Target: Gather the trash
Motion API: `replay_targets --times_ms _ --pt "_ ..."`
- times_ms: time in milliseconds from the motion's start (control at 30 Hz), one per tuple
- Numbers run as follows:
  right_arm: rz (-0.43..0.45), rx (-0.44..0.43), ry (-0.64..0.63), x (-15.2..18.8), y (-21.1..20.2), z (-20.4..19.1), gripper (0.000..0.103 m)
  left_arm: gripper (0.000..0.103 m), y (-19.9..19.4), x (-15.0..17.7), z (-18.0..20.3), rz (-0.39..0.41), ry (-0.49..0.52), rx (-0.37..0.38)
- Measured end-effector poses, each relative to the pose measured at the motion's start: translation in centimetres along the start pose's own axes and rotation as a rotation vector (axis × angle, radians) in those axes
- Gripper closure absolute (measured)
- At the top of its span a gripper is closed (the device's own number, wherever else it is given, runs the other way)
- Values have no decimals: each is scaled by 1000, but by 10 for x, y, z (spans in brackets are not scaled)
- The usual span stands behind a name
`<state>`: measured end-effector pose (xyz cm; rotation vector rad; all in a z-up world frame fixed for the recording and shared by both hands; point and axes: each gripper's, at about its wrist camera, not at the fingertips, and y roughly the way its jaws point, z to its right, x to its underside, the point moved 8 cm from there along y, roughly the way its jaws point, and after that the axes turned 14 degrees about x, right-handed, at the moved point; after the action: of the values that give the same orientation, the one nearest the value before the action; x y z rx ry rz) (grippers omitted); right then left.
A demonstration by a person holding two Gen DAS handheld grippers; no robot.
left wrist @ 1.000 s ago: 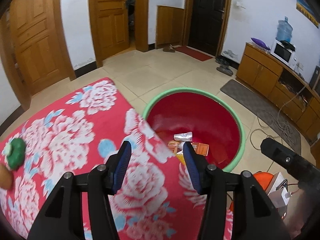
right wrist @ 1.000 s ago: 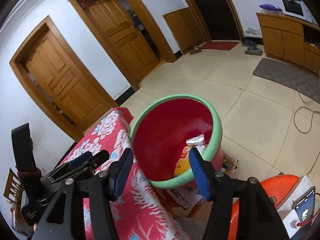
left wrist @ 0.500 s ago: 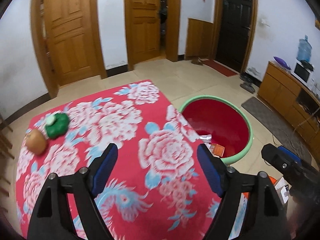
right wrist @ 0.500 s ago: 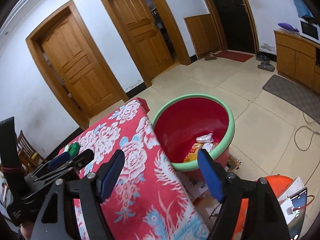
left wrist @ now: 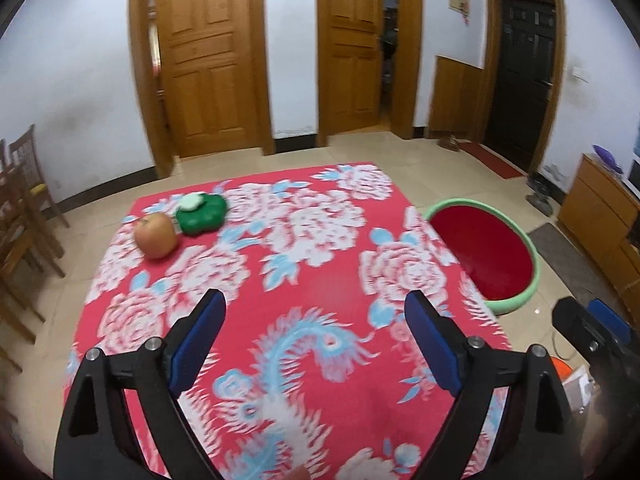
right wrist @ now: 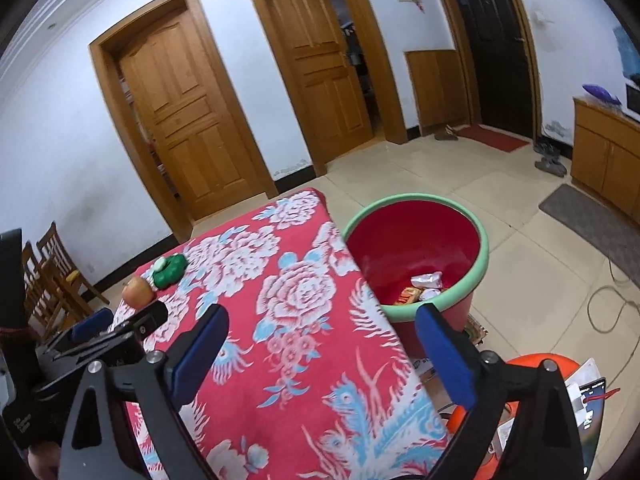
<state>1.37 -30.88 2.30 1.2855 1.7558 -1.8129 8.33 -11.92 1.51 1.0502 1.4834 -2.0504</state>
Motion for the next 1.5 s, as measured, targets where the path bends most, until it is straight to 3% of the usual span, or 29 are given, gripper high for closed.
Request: replay_targets --times_ms 267,467,1500 --pt "15 -12 -58 14 -11 -20 7 13 -18 16 -30 9 -41 -87" --pt "9 -22 -63 19 -13 -25 7 13 -27 23 -38 14 -54 -99" --pt "7 -23 -73 21 -16 -29 7 13 -33 22 -44 30 -82 -83"
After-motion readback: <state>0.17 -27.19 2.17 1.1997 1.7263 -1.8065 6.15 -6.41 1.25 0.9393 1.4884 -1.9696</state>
